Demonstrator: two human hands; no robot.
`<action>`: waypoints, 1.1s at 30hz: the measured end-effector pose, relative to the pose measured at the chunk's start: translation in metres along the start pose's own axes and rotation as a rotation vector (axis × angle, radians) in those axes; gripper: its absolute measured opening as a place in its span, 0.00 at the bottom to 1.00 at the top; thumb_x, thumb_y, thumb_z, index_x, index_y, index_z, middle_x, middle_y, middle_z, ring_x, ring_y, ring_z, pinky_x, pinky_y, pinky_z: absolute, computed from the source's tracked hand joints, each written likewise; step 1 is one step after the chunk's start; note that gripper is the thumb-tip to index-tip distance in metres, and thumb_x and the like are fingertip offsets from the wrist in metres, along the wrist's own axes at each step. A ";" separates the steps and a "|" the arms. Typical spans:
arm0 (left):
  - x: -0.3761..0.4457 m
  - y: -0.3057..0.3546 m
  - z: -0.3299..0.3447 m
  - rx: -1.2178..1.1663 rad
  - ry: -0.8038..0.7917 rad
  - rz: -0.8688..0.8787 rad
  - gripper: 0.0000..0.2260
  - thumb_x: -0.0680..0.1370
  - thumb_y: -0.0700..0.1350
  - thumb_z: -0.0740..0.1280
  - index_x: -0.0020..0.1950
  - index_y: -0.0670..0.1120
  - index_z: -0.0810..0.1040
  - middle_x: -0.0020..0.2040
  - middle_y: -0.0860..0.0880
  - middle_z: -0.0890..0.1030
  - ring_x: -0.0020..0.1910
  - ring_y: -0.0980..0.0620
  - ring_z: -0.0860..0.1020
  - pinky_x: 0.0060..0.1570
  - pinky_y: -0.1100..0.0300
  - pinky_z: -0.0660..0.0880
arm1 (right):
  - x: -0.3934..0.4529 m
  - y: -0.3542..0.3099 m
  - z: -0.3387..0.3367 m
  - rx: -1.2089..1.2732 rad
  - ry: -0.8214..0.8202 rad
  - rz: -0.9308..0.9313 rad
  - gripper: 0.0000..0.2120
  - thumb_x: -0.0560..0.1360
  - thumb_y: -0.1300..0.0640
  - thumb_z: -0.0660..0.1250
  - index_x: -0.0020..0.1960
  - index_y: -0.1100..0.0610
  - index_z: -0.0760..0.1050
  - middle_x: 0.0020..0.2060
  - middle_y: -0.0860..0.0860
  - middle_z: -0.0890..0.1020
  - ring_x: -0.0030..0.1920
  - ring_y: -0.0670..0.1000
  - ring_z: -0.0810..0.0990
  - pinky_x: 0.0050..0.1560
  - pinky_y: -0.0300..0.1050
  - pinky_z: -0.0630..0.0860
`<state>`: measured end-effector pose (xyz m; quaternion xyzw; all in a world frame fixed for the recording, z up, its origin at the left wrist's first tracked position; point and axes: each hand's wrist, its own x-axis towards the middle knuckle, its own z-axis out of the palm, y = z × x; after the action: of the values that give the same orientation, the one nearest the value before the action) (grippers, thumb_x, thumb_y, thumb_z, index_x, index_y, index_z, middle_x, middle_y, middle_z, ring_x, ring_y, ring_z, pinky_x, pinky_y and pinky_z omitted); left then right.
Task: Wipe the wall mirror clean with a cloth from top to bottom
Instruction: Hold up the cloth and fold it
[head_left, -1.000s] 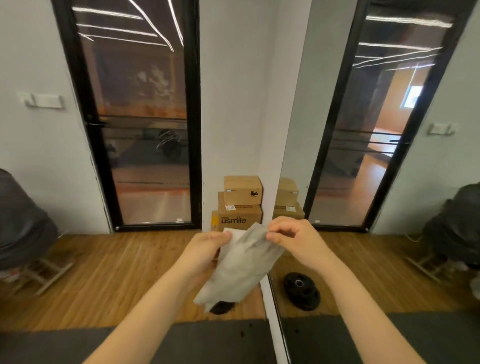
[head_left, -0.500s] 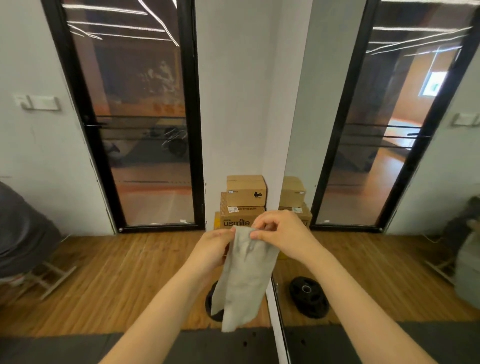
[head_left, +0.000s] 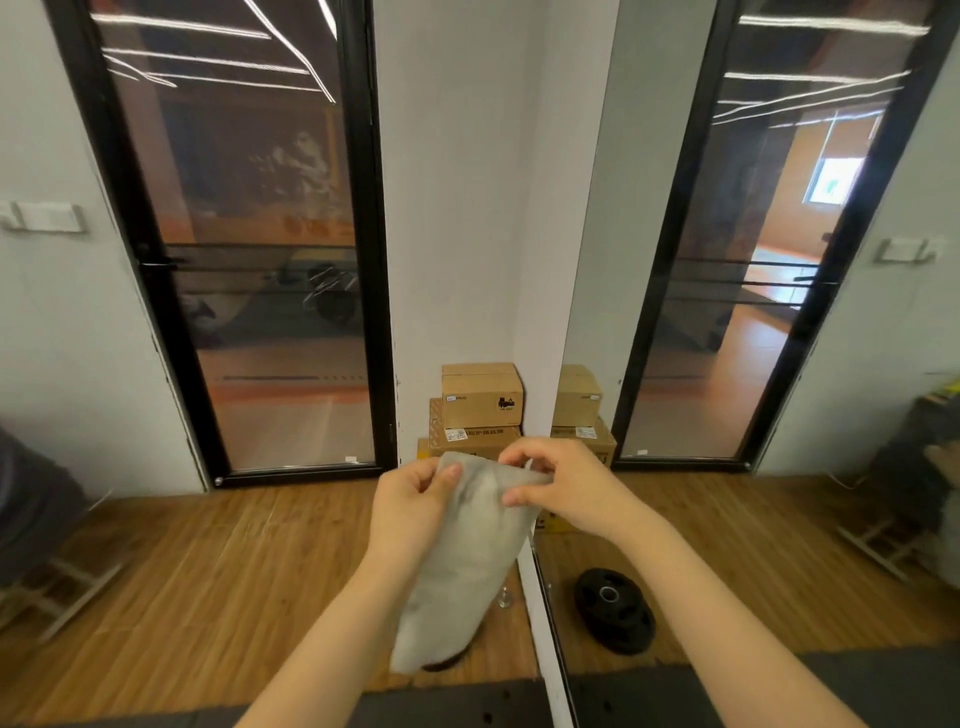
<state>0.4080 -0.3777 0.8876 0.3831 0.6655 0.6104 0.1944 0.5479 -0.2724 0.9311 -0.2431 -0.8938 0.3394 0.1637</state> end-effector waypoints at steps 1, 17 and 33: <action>0.003 -0.002 -0.004 0.006 0.018 -0.002 0.15 0.80 0.43 0.65 0.37 0.34 0.76 0.30 0.44 0.72 0.31 0.50 0.68 0.34 0.57 0.65 | -0.001 0.001 -0.004 -0.006 -0.044 0.003 0.10 0.73 0.56 0.72 0.46 0.41 0.76 0.42 0.39 0.79 0.41 0.33 0.75 0.44 0.31 0.71; 0.013 0.002 -0.025 0.151 0.057 0.262 0.18 0.81 0.37 0.62 0.30 0.46 0.68 0.24 0.55 0.67 0.25 0.60 0.68 0.28 0.69 0.64 | 0.007 -0.020 -0.014 -0.054 -0.155 -0.151 0.23 0.77 0.60 0.68 0.55 0.31 0.70 0.53 0.55 0.82 0.47 0.53 0.79 0.51 0.45 0.77; 0.009 0.010 -0.036 -0.013 0.091 0.045 0.21 0.83 0.43 0.59 0.29 0.47 0.63 0.21 0.55 0.65 0.23 0.60 0.63 0.29 0.66 0.61 | 0.008 -0.005 -0.024 0.225 -0.296 0.009 0.04 0.77 0.59 0.68 0.45 0.52 0.80 0.41 0.42 0.83 0.46 0.40 0.81 0.52 0.34 0.74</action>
<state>0.3791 -0.3953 0.9052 0.3687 0.6608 0.6357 0.1526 0.5507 -0.2588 0.9522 -0.1748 -0.8635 0.4699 0.0548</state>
